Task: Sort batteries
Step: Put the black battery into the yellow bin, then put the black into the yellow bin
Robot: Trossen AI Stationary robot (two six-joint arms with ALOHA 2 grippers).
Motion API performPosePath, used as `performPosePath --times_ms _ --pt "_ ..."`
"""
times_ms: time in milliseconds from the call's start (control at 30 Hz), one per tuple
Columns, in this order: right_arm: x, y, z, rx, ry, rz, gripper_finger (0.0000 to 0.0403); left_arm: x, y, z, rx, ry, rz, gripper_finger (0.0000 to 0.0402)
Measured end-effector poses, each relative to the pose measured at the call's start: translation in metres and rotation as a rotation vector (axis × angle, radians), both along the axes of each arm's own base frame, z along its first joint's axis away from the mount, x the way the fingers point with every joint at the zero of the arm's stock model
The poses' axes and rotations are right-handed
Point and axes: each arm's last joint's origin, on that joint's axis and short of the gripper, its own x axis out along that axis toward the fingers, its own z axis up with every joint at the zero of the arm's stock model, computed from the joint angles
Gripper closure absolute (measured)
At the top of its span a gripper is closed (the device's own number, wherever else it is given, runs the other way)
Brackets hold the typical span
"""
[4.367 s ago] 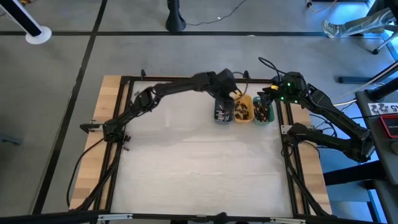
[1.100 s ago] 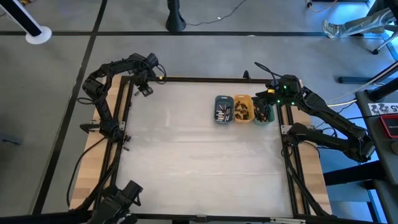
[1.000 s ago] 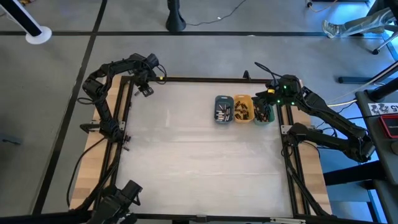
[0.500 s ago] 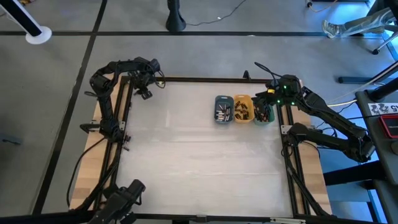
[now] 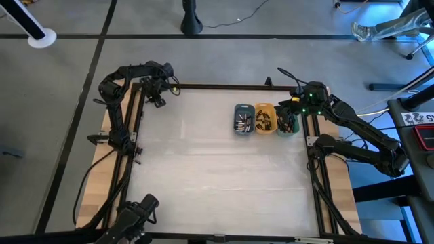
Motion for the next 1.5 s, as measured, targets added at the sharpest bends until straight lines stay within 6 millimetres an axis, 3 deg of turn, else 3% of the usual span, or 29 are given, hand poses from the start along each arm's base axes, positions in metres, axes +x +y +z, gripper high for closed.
performPosePath --times_ms 267,567,900,1167,1367,1500 --pt "0.0 0.0 -0.001 0.01 0.007 -0.002 0.022 -0.003 -0.003 -0.004 -0.066 -0.107 0.008 0.0384" --pt "0.0 0.0 0.0 0.004 0.001 -0.002 0.022 0.0 -0.004 0.005 -0.033 -0.116 -0.005 0.0388" --pt "0.0 0.0 0.0 -0.001 -0.004 -0.002 0.022 0.022 -0.008 0.057 0.08 -0.579 -0.024 0.0394" --pt "0.0 0.0 0.0 0.009 -0.009 -0.008 0.022 0.078 -0.032 0.087 0.058 -1.017 -0.136 0.0394" --pt "0.002 -0.002 0.002 -0.006 -0.032 0.005 0.022 0.145 -0.069 0.103 0.042 -1.299 -0.331 0.0392" --pt "0.008 -0.002 0.005 -0.022 -0.094 0.132 0.022 0.187 -0.095 0.129 0.09 -1.593 -0.445 0.0393"
